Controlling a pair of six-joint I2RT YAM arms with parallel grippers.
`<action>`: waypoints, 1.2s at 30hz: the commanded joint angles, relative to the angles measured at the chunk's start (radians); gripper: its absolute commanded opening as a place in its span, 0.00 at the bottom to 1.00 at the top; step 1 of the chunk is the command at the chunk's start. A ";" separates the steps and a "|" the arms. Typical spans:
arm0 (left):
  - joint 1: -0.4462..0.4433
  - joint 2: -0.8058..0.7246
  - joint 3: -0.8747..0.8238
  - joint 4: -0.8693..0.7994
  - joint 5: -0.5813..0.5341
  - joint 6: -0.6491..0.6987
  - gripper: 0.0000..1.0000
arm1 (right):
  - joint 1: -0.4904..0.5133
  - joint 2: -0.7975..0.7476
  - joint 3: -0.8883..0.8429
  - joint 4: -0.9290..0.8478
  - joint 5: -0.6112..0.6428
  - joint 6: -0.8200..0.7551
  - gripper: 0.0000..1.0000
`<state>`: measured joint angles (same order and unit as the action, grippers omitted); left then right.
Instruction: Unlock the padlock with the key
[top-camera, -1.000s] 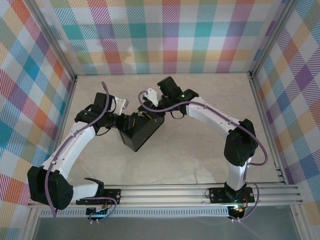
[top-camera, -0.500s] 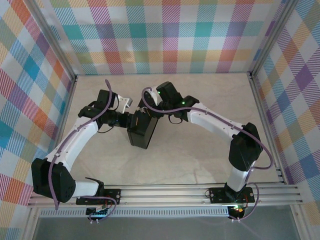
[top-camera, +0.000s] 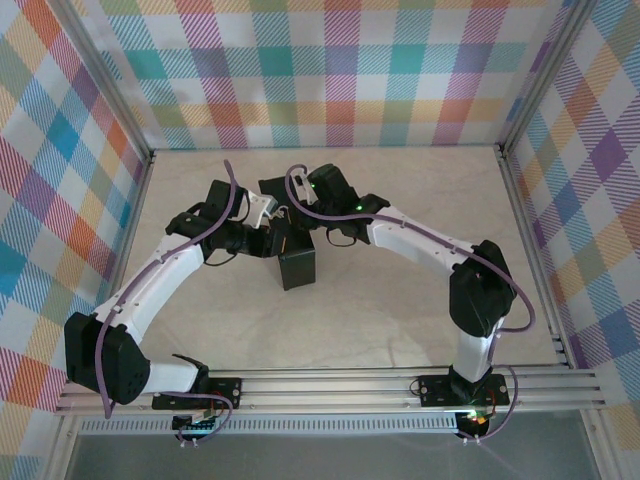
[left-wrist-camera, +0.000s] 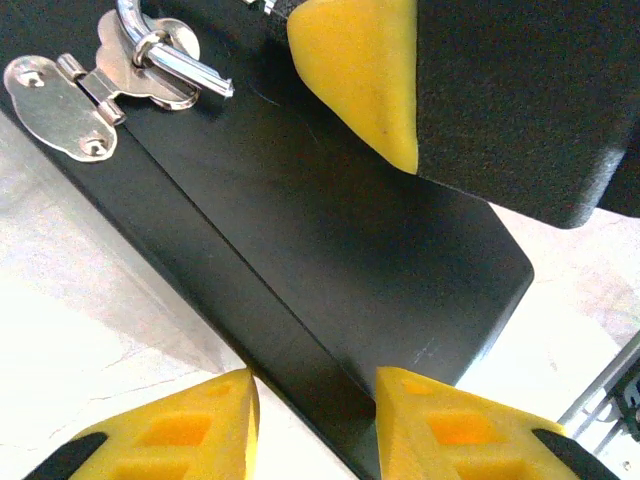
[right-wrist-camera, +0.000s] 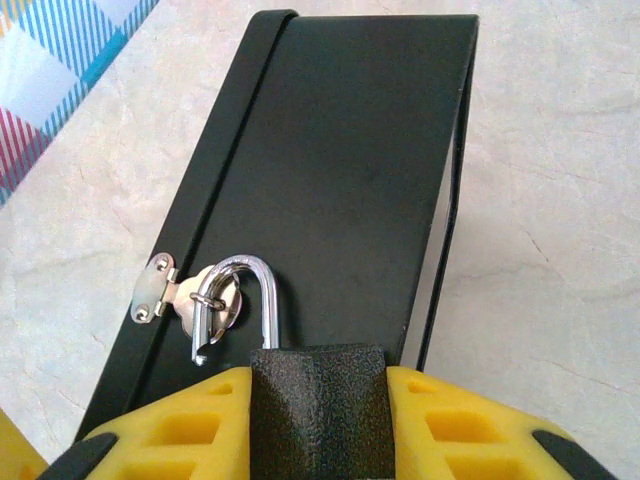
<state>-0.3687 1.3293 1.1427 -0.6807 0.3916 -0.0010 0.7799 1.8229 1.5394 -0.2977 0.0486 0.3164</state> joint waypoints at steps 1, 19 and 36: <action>-0.006 0.001 -0.010 -0.040 0.023 0.008 0.33 | 0.004 0.033 0.003 0.159 0.049 0.125 0.06; 0.124 -0.040 -0.073 0.108 0.126 -0.151 0.29 | 0.045 0.089 0.013 0.199 0.242 0.346 0.06; 0.221 0.021 -0.055 0.241 0.091 -0.289 0.40 | 0.053 0.093 0.006 0.194 0.198 0.331 0.08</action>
<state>-0.1535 1.3167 1.0832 -0.4973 0.4561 -0.2539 0.8310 1.8946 1.5463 -0.1013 0.2462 0.6613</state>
